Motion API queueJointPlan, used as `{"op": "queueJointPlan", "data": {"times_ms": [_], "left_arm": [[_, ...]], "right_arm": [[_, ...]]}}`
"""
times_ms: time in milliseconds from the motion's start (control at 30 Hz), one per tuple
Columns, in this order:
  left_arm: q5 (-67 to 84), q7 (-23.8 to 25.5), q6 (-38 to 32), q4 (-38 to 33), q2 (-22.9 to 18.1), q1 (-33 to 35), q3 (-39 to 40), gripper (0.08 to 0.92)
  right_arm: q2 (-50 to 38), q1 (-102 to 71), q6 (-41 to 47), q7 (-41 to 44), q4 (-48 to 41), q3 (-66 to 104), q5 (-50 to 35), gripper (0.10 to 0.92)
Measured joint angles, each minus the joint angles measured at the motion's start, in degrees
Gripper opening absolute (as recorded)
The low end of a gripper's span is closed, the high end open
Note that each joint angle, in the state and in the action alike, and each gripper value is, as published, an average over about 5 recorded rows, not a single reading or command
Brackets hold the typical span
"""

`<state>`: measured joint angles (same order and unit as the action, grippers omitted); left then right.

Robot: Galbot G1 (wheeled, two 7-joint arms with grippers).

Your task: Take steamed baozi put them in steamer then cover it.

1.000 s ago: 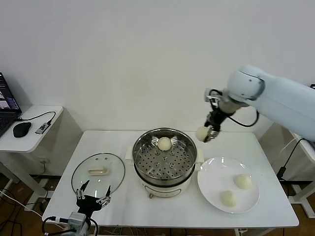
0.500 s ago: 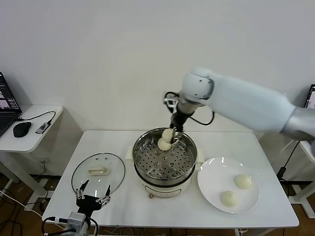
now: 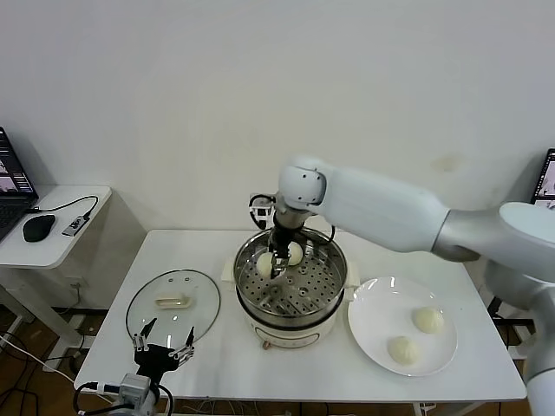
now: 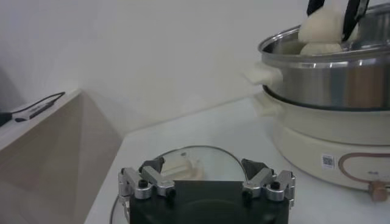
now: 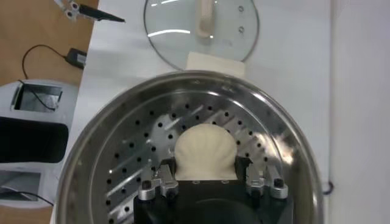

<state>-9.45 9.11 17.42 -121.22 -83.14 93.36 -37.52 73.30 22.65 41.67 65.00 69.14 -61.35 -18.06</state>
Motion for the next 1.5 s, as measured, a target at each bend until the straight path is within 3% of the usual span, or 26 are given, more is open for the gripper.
{"op": "queueJointPlan", "data": {"times_ms": [533,833,1000,1233,1500], "left_arm": [[0.1,0.1,-0.1,1.2,-0.1,-0.7,0.5,0.823],[0.0,0.2,-0.1,1.5,-0.1,-0.6,0.8,0.823],[-0.2,0.3,0.0,1.6,-0.3,-0.6,1.0,0.823],[-0.4,0.5,0.0,1.3,-0.2,0.0,1.2,0.823],[0.0,0.6,0.1,0.9,0.4,0.7,1.3,0.823]], "right_arm": [[3.8,-2.7,0.0,-0.4,-4.1,0.8,2.4,0.591],[3.6,-2.9,0.0,-0.7,-4.5,1.6,2.9,0.796],[2.2,-2.2,-0.1,-0.3,-3.1,2.3,3.2,0.822],[-4.3,1.1,-0.8,1.7,2.4,2.4,2.7,0.823],[-18.5,6.6,-3.2,4.7,12.1,1.5,1.4,0.823]]}}
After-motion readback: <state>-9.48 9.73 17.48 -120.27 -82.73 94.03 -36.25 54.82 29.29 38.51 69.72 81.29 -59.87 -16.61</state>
